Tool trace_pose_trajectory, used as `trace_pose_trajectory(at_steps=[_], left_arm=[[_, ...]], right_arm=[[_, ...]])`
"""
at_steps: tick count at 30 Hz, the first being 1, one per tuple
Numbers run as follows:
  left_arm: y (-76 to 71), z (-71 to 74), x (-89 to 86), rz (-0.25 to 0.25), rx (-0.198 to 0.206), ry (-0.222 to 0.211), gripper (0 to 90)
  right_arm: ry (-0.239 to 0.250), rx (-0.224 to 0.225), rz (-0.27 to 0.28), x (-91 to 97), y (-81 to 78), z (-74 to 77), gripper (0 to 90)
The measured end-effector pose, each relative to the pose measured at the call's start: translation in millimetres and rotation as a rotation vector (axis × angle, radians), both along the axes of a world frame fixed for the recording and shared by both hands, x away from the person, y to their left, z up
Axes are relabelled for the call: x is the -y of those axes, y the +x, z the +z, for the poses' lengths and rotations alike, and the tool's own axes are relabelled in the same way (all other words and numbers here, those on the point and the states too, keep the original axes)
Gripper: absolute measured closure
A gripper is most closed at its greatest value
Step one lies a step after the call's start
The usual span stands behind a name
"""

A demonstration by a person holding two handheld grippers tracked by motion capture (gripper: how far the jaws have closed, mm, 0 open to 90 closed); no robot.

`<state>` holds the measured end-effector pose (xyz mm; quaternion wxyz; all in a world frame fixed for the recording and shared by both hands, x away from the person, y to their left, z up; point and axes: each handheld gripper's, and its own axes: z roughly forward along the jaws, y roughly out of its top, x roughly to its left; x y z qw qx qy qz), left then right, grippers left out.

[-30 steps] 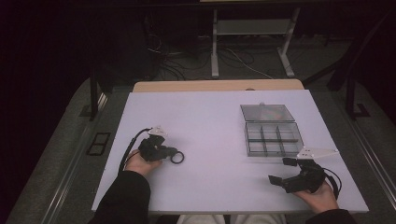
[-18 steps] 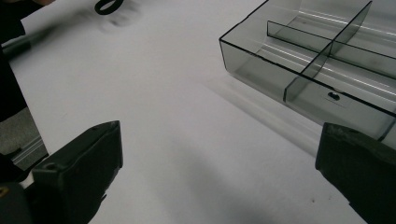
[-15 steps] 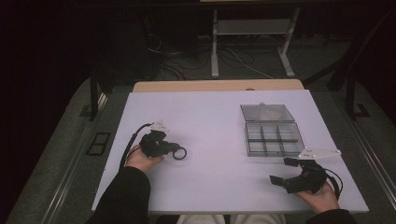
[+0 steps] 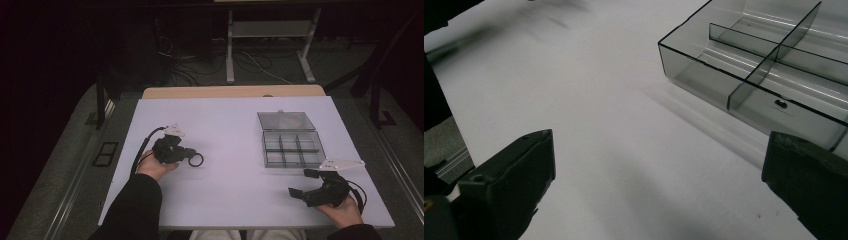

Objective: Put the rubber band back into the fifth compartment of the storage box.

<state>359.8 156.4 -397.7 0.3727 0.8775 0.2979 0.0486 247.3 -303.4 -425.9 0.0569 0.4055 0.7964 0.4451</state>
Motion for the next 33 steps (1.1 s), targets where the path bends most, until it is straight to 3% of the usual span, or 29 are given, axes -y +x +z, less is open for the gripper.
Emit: trace_pose_trajectory(at_steps=[26,33], left_arm=[[14.7,39.5,30.4,-0.074,0.062,0.008,86.9],[16.1,46.9,44.0,-0.118,0.068,0.013,86.8]], right_arm=[[-0.003,0.012,0.002,0.9,0.5,0.1,0.4],[-0.003,0.013,0.004,1.2,0.4,0.3,0.5]])
